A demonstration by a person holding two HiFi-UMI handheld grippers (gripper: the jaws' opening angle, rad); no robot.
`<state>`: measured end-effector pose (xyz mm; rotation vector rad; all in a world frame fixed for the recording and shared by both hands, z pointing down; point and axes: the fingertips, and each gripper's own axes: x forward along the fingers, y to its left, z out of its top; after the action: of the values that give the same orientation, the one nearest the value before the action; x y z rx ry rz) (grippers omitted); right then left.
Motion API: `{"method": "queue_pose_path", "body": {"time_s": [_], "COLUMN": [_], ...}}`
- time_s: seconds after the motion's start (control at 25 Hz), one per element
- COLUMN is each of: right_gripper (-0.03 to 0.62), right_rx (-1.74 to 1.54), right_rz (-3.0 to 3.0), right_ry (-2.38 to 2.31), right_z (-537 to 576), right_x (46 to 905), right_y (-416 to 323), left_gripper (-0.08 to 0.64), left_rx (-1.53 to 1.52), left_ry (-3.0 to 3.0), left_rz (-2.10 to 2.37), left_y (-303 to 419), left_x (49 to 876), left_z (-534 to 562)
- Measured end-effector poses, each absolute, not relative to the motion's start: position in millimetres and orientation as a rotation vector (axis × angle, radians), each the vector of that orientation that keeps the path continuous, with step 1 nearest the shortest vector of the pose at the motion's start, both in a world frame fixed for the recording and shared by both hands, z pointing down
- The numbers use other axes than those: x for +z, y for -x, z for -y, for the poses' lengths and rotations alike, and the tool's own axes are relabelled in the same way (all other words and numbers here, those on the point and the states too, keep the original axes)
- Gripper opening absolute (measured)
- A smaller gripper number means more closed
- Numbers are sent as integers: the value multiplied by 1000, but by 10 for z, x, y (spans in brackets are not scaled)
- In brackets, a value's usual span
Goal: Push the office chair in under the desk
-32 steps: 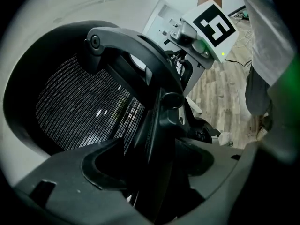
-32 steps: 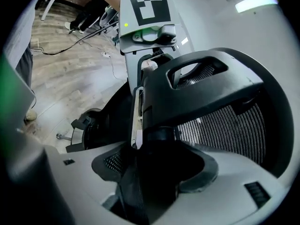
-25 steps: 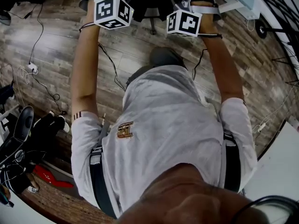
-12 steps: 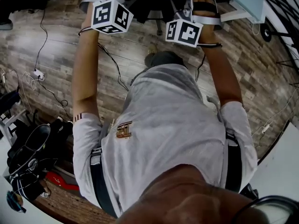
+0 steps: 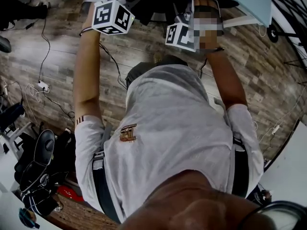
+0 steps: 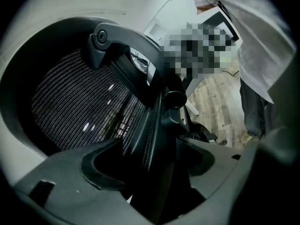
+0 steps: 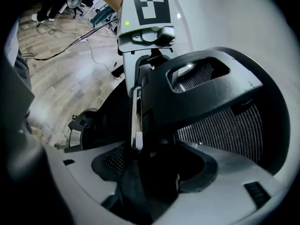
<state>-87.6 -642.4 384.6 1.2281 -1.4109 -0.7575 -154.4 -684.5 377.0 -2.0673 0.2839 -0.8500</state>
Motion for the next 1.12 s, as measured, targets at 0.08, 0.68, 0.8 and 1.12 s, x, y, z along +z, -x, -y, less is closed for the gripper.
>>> {"method": "queue_pose_path", "body": {"time_s": [0.08, 0.68, 0.8, 1.12], "right_gripper": [273, 273, 273, 273], "right_rx": [-744, -634, -616, -606], "right_rz": [1399, 1283, 1272, 1247], "right_ry": [-1227, -1299, -1318, -1325], "right_z": [6559, 7454, 7599, 7932], "right_x": [3846, 3868, 3891, 3893], "right_y": [861, 998, 975, 877], "left_gripper": [350, 351, 351, 351], "left_rx": [-844, -780, -771, -752], "left_ry": [2069, 2063, 2064, 2067], "left_rz": [-271, -139, -116, -106], "left_y": [1525, 1612, 1575, 1471], "left_x": [3767, 3790, 3817, 3828], "left_z": [6987, 7952, 8109, 8448]}}
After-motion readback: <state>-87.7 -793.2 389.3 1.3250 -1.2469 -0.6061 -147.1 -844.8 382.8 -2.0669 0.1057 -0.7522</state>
